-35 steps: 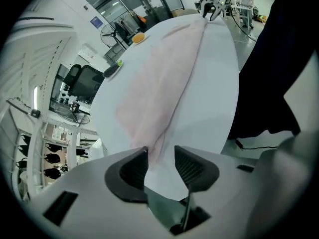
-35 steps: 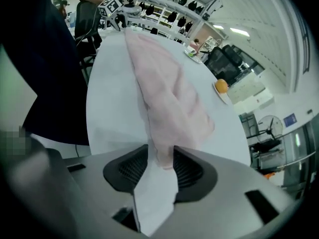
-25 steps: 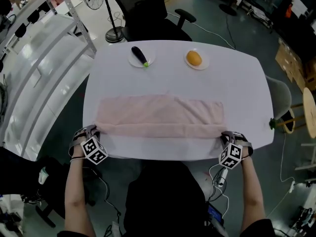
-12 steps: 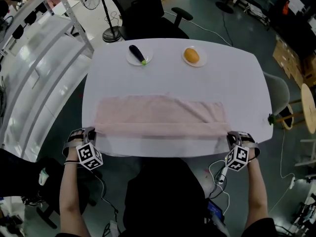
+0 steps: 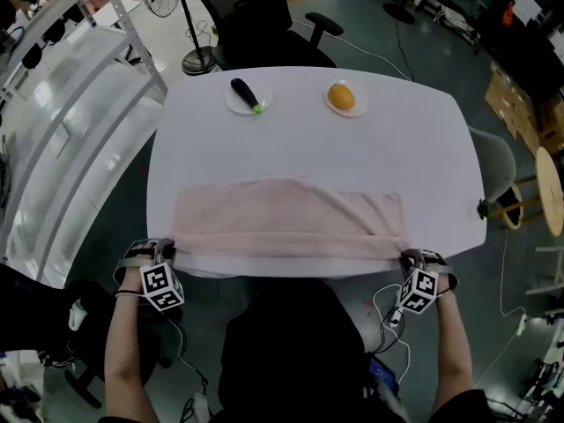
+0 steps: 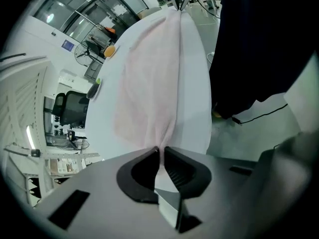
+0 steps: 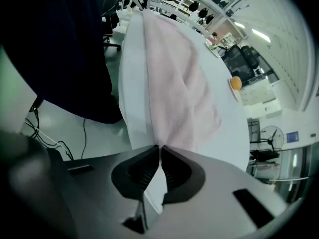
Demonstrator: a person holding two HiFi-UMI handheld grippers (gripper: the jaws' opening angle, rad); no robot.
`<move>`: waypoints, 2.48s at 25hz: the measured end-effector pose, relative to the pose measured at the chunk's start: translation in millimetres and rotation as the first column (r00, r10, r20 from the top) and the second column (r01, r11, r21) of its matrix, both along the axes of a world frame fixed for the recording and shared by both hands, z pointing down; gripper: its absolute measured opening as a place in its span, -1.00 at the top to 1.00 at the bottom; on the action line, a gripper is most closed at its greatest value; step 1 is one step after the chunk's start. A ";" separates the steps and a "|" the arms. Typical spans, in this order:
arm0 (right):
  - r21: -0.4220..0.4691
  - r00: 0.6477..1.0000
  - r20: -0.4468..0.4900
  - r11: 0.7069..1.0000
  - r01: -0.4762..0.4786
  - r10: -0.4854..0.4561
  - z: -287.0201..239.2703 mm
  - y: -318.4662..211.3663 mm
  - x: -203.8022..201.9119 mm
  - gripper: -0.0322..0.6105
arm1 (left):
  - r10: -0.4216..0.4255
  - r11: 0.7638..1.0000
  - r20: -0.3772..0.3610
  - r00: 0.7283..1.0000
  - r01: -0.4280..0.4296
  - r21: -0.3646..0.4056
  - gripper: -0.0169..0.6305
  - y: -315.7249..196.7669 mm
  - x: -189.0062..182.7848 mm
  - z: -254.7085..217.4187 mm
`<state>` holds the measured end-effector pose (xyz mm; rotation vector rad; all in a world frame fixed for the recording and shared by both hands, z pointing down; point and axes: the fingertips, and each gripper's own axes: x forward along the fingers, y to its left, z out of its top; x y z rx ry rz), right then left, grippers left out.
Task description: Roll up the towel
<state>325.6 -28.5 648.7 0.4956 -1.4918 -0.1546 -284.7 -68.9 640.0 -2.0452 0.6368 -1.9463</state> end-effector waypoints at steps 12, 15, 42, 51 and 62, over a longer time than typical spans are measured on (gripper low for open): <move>-0.276 0.953 0.209 0.948 -0.157 0.219 -28.9 -26.7 3.4 0.81 | -0.082 0.995 -0.028 0.996 0.080 -0.058 0.81 -52.0 -3.1 -15.3; -0.304 0.943 0.220 0.936 -0.178 0.251 -22.7 -37.9 5.3 0.80 | -0.120 0.989 -0.043 0.992 0.116 -0.087 0.81 -64.0 -1.4 -11.2; -0.343 0.905 0.215 0.896 -0.283 0.368 -9.4 -90.5 2.5 0.68 | -0.184 0.982 -0.054 0.981 0.181 -0.048 0.69 -98.8 -3.8 3.5; -0.138 0.905 0.222 0.930 -0.340 0.364 -57.0 -106.5 28.8 0.09 | -0.197 0.980 -0.102 0.975 0.198 0.005 0.14 -102.4 -21.8 -43.3; 0.040 0.950 0.230 0.973 -0.226 0.212 -85.3 -65.0 5.0 0.17 | -0.200 0.975 -0.193 0.961 0.215 0.061 0.26 -54.4 -11.4 -64.0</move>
